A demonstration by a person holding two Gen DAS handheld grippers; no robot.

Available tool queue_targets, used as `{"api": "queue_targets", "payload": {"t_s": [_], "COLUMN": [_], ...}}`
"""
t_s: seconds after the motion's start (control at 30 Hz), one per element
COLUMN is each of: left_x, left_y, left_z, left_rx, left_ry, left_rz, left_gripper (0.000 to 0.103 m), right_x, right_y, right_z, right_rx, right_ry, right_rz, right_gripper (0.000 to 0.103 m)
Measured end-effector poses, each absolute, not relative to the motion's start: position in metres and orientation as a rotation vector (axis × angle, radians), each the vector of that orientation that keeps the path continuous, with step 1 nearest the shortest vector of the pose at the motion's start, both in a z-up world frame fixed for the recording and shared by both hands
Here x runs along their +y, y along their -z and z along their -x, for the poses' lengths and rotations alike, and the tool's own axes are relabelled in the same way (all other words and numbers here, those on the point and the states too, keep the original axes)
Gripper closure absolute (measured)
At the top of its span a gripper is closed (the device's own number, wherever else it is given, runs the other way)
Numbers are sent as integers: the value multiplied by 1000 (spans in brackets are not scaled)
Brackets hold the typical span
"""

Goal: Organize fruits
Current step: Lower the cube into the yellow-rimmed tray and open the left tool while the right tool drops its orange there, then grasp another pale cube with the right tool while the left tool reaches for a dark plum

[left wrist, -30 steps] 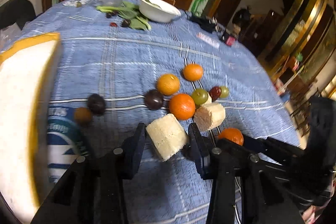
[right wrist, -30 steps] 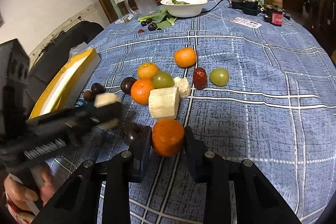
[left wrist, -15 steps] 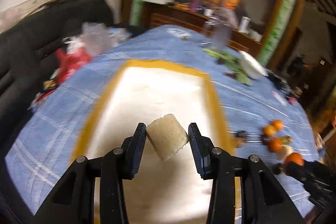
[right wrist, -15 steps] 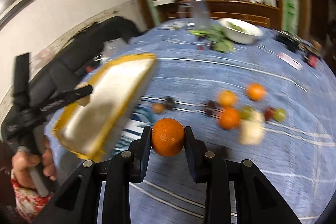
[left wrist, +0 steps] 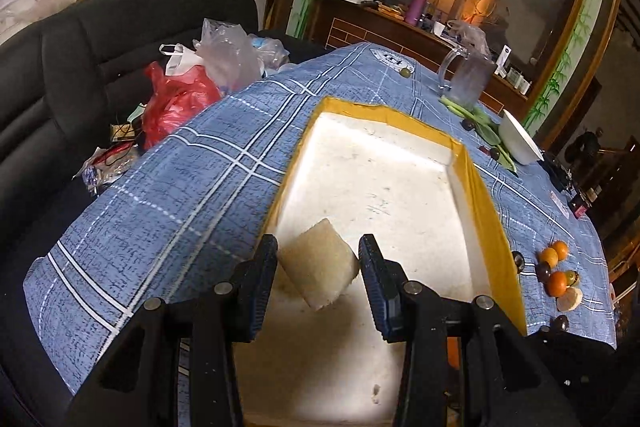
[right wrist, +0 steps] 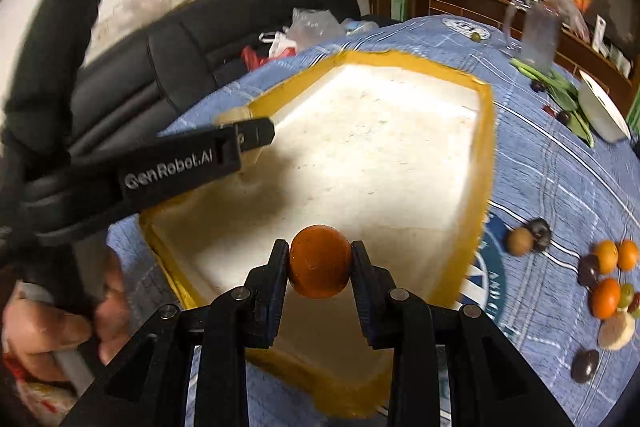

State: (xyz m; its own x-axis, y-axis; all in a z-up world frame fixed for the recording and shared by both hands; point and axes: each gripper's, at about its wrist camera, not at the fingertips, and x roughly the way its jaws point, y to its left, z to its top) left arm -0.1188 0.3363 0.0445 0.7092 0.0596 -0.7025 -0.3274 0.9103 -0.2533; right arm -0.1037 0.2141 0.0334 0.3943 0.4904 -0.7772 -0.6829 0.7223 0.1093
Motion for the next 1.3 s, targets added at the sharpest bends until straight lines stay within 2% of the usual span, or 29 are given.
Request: {"api": "queue_targets", "payload": {"t_s": [0.1, 0.17, 0.23, 0.43, 0.7, 0.9, 1.07, 1.3], "left_x": [337, 337, 337, 326, 287, 242, 188, 136], "left_y": [-45, -46, -49, -65, -91, -99, -85, -67], "left_z": [120, 121, 122, 129, 132, 126, 112, 103], "left_rx": [754, 746, 737, 713, 689, 692, 754, 829], "left_ry": [-216, -199, -188, -202, -145, -69, 50, 172], "left_rz": [381, 400, 417, 406, 332, 260, 182, 102], "left_gripper": [60, 47, 40, 31, 29, 25, 26, 26], "right_x": [219, 220, 217, 190, 127, 16, -66, -88], "right_y": [-32, -32, -35, -54, -76, -76, -58, -36], "right_z": [107, 105, 104, 110, 116, 100, 84, 72], "right_rx": [883, 884, 885, 846, 776, 771, 834, 908], "right_ry": [-752, -749, -748, -734, -669, -452, -266, -250], "right_rz": [260, 256, 240, 171, 104, 8, -94, -142], "right_gripper": [69, 69, 69, 59, 47, 44, 44, 44]}}
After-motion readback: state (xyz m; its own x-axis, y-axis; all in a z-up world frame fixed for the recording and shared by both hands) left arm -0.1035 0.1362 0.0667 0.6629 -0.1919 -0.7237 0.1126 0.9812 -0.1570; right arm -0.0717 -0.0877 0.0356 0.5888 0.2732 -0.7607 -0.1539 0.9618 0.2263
